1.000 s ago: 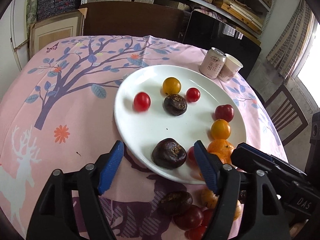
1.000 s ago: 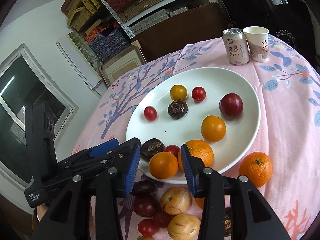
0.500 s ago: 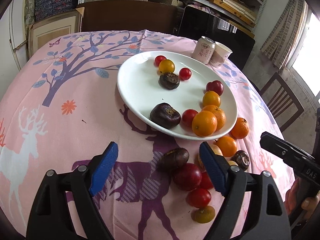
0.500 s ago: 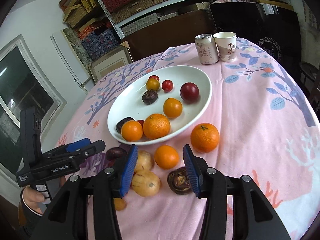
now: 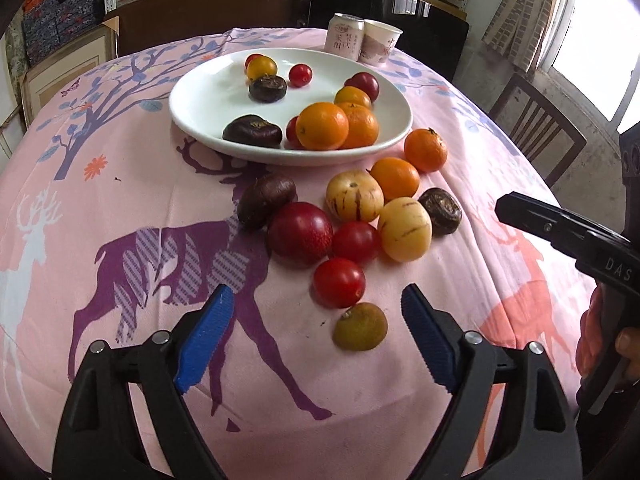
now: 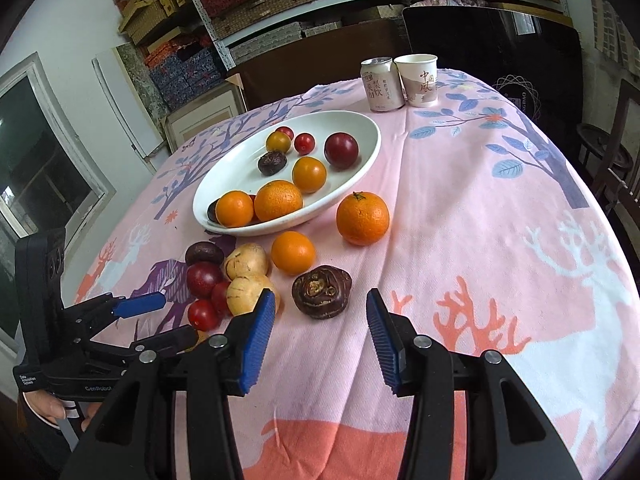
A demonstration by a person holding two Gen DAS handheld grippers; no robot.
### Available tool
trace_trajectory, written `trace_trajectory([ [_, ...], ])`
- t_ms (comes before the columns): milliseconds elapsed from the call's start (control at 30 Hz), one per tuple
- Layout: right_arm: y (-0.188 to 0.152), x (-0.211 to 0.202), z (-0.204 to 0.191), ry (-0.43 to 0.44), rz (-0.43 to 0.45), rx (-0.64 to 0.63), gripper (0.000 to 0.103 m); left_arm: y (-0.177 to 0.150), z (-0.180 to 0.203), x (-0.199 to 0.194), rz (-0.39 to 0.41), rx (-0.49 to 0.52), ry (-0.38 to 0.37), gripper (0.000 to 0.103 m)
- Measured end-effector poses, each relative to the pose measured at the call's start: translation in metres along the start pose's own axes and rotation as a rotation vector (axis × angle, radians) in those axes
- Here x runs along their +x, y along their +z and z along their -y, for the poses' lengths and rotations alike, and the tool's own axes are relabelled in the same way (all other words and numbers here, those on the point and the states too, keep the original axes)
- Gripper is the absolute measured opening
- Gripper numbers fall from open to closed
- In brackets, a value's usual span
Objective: Organize fruits
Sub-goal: 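Withdraw both open tools from the plate toward the fruit cluster, then place a yellow fruit with the left tool while the right tool places a brown fruit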
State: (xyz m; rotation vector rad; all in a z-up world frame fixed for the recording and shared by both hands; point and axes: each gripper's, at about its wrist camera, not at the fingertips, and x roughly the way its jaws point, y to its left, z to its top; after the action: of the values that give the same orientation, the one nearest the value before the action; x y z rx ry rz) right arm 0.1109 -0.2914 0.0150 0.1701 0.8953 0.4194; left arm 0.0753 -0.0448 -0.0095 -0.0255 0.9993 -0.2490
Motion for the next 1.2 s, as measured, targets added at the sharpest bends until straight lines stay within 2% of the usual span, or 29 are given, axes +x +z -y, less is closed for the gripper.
trace_trajectory([
  [100,-0.004,-0.002,-0.001,-0.003,-0.004,-0.009,0.048,-0.005,0.002,0.005,-0.021,0.001,0.007,0.083],
  [167,-0.006,-0.002,-0.001,-0.003,-0.006,-0.009,0.048,-0.006,0.003,0.010,-0.044,0.007,0.006,0.071],
  [300,-0.008,0.000,-0.002,-0.013,-0.019,-0.020,0.048,-0.009,0.011,0.009,-0.046,0.042,-0.064,0.042],
  [467,-0.009,0.012,-0.008,-0.053,-0.071,-0.063,0.048,-0.012,0.022,0.004,-0.049,0.083,-0.064,0.030],
  [667,-0.011,0.042,-0.021,-0.105,-0.158,-0.149,0.048,-0.011,0.016,0.001,-0.047,0.071,-0.095,0.029],
  [767,-0.007,0.054,-0.028,-0.188,-0.157,-0.212,0.048,-0.012,0.014,0.002,-0.053,0.068,-0.111,0.029],
  [833,-0.003,0.061,-0.032,-0.215,-0.156,-0.243,0.048,-0.013,0.014,0.004,-0.059,0.068,-0.119,0.029],
  [967,0.003,0.072,-0.039,-0.222,-0.141,-0.296,0.048,-0.016,0.016,0.007,-0.064,0.069,-0.126,0.029],
  [1200,-0.001,0.065,-0.039,-0.178,-0.129,-0.287,0.046,-0.017,0.019,0.007,-0.056,0.078,-0.111,0.030],
])
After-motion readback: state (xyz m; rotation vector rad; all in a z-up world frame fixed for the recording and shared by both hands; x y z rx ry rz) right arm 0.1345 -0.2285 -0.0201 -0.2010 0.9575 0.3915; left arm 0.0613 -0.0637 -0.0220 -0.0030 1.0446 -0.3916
